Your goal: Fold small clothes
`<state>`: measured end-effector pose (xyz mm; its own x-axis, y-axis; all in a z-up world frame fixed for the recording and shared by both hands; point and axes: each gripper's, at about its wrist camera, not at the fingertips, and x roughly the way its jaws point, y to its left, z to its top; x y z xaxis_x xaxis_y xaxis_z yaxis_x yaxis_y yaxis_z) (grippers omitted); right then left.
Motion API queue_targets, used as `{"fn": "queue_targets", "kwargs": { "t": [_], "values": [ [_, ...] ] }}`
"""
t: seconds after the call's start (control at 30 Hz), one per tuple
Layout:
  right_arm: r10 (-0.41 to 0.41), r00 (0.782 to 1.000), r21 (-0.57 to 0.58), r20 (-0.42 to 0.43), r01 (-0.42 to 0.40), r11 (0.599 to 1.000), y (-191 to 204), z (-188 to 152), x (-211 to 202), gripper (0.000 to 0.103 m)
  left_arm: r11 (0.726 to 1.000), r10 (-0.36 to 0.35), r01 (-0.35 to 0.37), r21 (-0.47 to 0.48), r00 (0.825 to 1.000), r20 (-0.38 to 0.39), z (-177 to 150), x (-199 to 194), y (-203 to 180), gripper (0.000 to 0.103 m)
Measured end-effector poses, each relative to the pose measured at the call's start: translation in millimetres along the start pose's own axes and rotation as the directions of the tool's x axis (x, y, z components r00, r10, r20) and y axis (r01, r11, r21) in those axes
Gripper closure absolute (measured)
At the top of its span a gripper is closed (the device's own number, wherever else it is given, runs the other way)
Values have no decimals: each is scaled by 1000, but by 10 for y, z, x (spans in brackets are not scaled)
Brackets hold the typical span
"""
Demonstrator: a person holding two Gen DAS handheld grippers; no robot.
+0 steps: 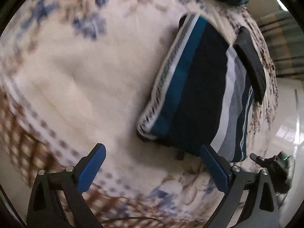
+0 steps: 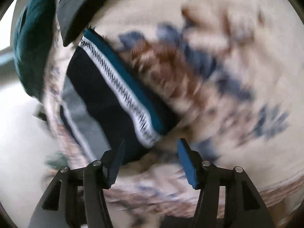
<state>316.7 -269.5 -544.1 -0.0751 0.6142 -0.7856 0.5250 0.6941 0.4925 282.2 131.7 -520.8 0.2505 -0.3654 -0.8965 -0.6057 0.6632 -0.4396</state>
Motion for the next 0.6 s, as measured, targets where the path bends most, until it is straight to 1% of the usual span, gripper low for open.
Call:
{"fn": "queue_targets", "kwargs": {
  "t": [0.03, 0.07, 0.1, 0.13, 0.17, 0.2, 0.23, 0.27, 0.3, 0.33, 0.37, 0.4, 0.43, 0.47, 0.5, 0.53, 0.57, 0.6],
  "values": [
    [41, 999, 41, -14, -41, 998, -68, -5, 94, 43, 997, -53, 53, -48, 999, -11, 5, 122, 31, 2],
    [70, 997, 76, -13, -69, 995, -119, -10, 184, 43, 992, -90, 88, -88, 996, -19, 24, 228, 53, 3],
    [120, 993, 119, 7, -120, 986, -193, -4, 306, 44, 980, -147, 142, -143, 989, -23, 46, 372, 86, 3],
    [142, 990, 146, 19, -144, 979, -233, -2, 368, 53, 966, -188, 182, -182, 982, -17, 63, 469, 109, 3],
    [188, 981, 187, 42, -193, 963, -278, -7, 446, 80, 953, -218, 214, -216, 976, 2, 82, 546, 131, 3],
    [229, 972, 192, 55, -236, 953, -276, -4, 491, 87, 943, -233, 232, -238, 972, 25, 103, 596, 141, 6],
    [247, 966, 183, 72, -257, 949, -261, -3, 487, 88, 934, -254, 257, -248, 966, 44, 117, 610, 141, 25],
    [275, 957, 164, 96, -287, 944, -233, -9, 457, 89, 920, -297, 303, -250, 953, 62, 137, 599, 132, 48],
    [322, 940, 112, 117, -334, 936, -156, -22, 396, 89, 908, -329, 339, -248, 941, 79, 156, 562, 127, 53],
    [351, 927, 62, 130, -361, 930, -97, -39, 339, 90, 896, -352, 367, -250, 930, 102, 161, 515, 139, 54],
    [352, 926, 15, 137, -357, 934, -68, -59, 288, 90, 880, -382, 401, -255, 916, 122, 158, 482, 170, 55],
    [330, 934, -19, 138, -331, 943, -55, -73, 263, 90, 869, -398, 416, -266, 909, 122, 148, 488, 212, 55],
    [270, 954, -51, 131, -266, 963, -69, -91, 278, 90, 867, -401, 416, -273, 909, 111, 137, 518, 243, 55],
    [206, 971, -54, 119, -200, 978, -130, -115, 331, 90, 872, -395, 406, -274, 914, 95, 117, 550, 267, 54],
    [168, 980, -57, 107, -163, 985, -183, -135, 360, 90, 882, -385, 391, -262, 920, 77, 94, 566, 278, 54],
    [102, 991, -64, 83, -97, 993, -245, -169, 428, 88, 893, -372, 375, -248, 926, 60, 67, 558, 285, 51],
    [42, 997, -68, 70, -37, 997, -283, -195, 447, 84, 903, -362, 362, -232, 931, 42, 47, 533, 284, 49],
    [13, 998, -72, 68, -9, 997, -289, -211, 455, 78, 910, -356, 353, -216, 934, 23, 22, 493, 287, 49]
  ]
}}
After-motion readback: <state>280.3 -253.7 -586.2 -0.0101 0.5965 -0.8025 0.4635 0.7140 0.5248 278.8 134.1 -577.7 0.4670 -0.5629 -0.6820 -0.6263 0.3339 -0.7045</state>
